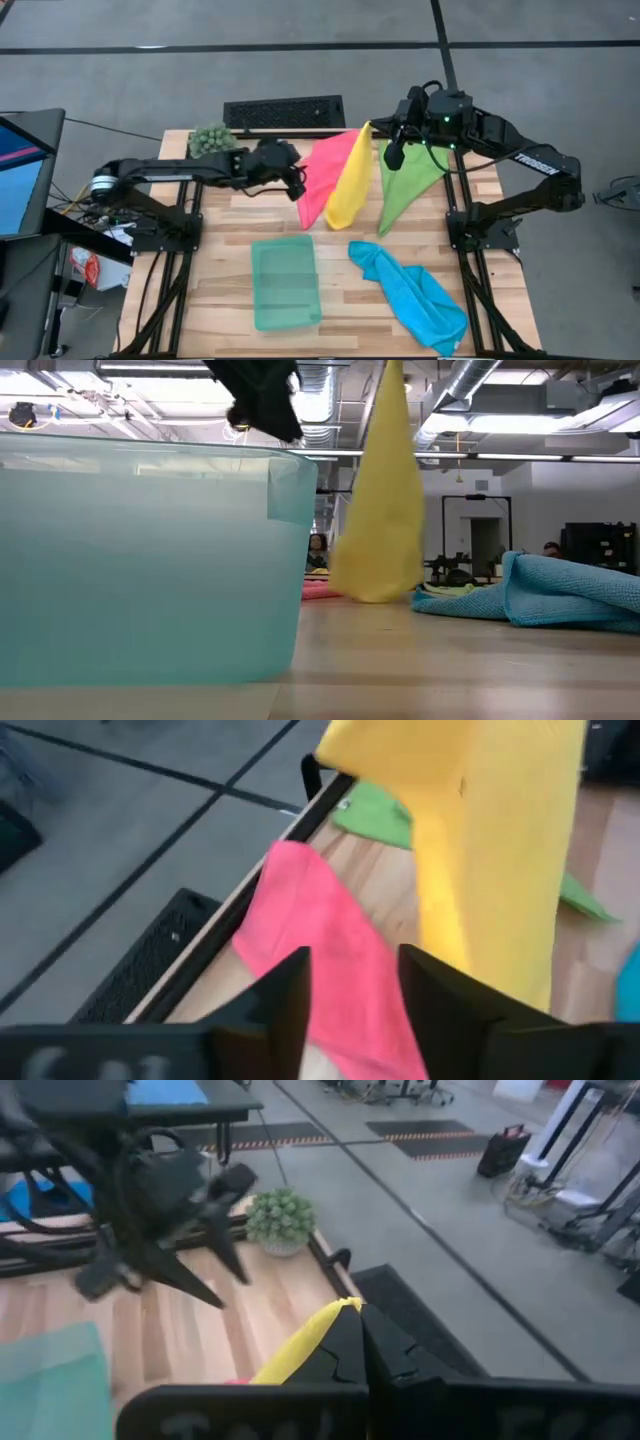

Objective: Fold microfiber towels
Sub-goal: Fold the yellow towel

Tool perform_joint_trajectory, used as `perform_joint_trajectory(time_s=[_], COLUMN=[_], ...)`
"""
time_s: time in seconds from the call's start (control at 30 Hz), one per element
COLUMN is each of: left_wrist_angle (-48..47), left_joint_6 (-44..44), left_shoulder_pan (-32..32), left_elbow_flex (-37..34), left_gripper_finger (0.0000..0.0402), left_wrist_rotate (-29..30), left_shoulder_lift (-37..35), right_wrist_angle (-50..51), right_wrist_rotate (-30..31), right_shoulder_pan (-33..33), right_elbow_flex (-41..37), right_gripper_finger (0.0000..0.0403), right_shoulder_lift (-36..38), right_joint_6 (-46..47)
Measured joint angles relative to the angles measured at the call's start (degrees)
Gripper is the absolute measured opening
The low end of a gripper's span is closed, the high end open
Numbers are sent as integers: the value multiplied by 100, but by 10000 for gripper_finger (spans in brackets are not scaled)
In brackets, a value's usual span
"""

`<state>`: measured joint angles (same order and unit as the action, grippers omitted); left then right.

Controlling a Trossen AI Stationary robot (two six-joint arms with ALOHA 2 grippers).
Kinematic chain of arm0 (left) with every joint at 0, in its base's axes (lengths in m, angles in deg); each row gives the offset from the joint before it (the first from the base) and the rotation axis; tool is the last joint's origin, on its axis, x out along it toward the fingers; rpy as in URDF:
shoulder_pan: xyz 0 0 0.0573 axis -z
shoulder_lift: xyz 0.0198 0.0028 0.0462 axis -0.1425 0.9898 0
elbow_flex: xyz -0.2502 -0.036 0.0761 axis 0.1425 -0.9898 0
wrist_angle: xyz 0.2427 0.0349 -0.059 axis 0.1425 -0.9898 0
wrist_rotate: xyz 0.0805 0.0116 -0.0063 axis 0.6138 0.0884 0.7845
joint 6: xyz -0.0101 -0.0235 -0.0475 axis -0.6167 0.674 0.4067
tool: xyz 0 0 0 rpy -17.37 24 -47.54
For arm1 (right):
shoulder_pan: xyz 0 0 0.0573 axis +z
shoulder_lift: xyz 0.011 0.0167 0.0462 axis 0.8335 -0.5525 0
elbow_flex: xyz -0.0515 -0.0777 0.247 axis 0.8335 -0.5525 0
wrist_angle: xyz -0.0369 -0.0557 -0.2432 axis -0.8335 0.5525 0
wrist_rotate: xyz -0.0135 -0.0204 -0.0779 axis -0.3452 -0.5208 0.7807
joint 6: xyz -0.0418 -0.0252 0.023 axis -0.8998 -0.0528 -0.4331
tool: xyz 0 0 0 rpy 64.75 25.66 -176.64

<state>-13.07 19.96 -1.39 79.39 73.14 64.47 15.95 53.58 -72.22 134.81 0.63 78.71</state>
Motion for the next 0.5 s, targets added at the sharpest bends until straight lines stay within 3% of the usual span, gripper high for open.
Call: perform_joint_trajectory(time_s=[0.17,0.3,0.5], left_wrist_angle=[357,519,673], left_joint_6=[-133,-372,-875], left_shoulder_pan=[-317,-596,-965], left_elbow_flex=[71,81,82], left_gripper_finger=[202,207,208], left_wrist_rotate=[-814,-1604,-2340], left_shoulder_lift=[454,521,518], right_wrist_angle=[259,560,1061], right_wrist_rotate=[-35,-326,-311], right_shoulder_pan=[274,603,1312], right_elbow_flex=[0,0,0], right_gripper_finger=[0,0,0], right_shoulder_lift=[0,0,0], right_joint_6=[208,443,834])
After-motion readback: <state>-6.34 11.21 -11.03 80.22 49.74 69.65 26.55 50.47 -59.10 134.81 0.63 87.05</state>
